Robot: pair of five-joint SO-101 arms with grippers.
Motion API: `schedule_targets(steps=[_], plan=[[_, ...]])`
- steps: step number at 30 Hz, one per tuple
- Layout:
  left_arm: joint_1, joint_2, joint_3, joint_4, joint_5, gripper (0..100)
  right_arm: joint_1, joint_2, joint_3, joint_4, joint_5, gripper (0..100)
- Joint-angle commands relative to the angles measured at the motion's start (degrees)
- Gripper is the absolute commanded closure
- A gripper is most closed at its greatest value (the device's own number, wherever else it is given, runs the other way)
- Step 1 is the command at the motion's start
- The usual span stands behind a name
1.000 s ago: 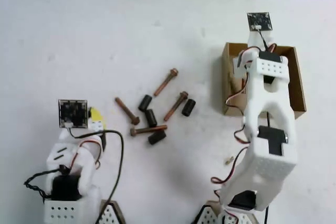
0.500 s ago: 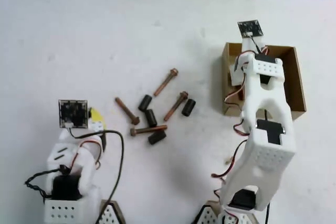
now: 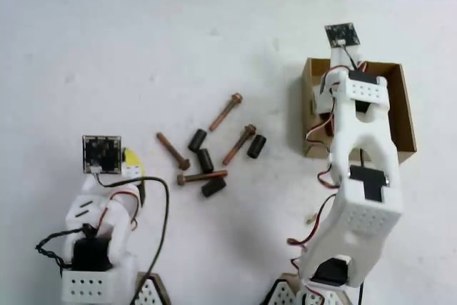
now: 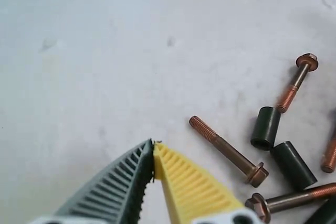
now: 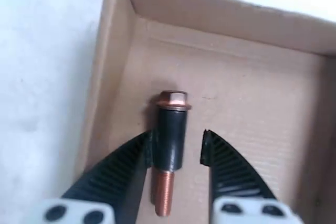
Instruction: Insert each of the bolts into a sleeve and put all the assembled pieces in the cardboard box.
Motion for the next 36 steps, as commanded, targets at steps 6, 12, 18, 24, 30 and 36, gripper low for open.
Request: schedule_targets(steps=[6,12,18,24,30,36], plan=[[-0.48,-0.66,-0.88,-1.05,-0.44,98,-4.18,-21.05,-2.2,9.98,0.35,87.5],[-0.48,-0.66,-0.88,-1.05,-0.44,98,-10.59,-31.78,-2.11,20.53,0.18,87.5],[-0.48,-0.66,-0.88,-1.05,-0.44,98,-15.87,-37.49,-2.11,28.0,-9.23,87.5],[-0.48,-0.66,-0.88,-1.05,-0.44,98,-21.05,-38.29,-2.11,35.03,-16.97,87.5],[-0.48,-0.66,-0.97,-1.14,-0.44,98,-25.01,-38.81,-2.11,39.34,-24.35,87.5],[-0.48,-0.66,-0.97,-1.41,-0.44,98,-27.3,-43.65,-2.2,39.34,-28.57,87.5]])
